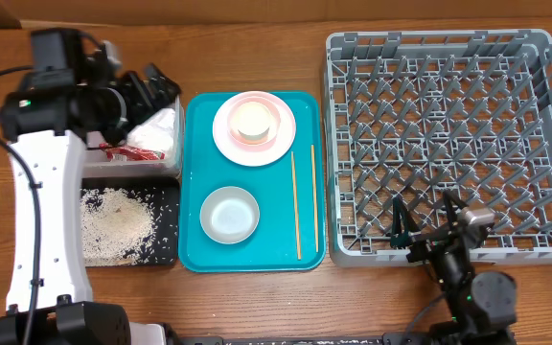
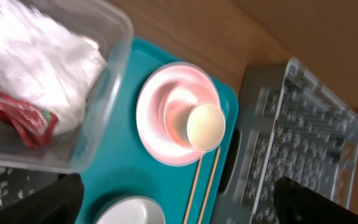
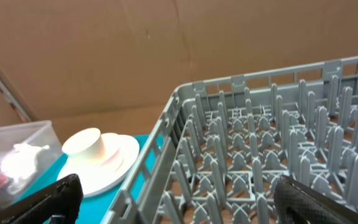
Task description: Sort waste into correct bins and load items into the dishwasher
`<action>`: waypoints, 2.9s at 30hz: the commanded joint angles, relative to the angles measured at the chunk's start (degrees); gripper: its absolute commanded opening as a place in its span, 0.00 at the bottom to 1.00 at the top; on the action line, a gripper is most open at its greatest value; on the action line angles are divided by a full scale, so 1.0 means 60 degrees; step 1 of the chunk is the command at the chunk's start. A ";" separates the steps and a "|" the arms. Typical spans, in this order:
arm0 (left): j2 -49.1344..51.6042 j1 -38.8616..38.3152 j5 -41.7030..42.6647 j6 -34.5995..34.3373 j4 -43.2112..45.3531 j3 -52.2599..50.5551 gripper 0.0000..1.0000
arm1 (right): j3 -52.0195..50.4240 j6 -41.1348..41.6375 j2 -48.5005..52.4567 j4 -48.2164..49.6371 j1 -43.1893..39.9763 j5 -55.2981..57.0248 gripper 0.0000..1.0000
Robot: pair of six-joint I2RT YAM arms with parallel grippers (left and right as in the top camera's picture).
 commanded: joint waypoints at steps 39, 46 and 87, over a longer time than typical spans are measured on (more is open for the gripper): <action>-0.0142 0.1042 -0.0423 -0.0805 0.0080 0.0168 1.00 | 1.1435 0.2477 1.6320 -0.5785 0.4575 -0.0229 0.34; -0.0142 0.1042 -0.0423 -0.0805 0.0080 0.0168 1.00 | 1.0477 0.2594 1.6360 -0.4896 0.4575 0.0346 0.33; -0.0142 0.1042 -0.0423 -0.0805 0.0080 0.0168 1.00 | 0.7624 0.3257 1.6571 -0.0831 0.5887 0.3173 0.17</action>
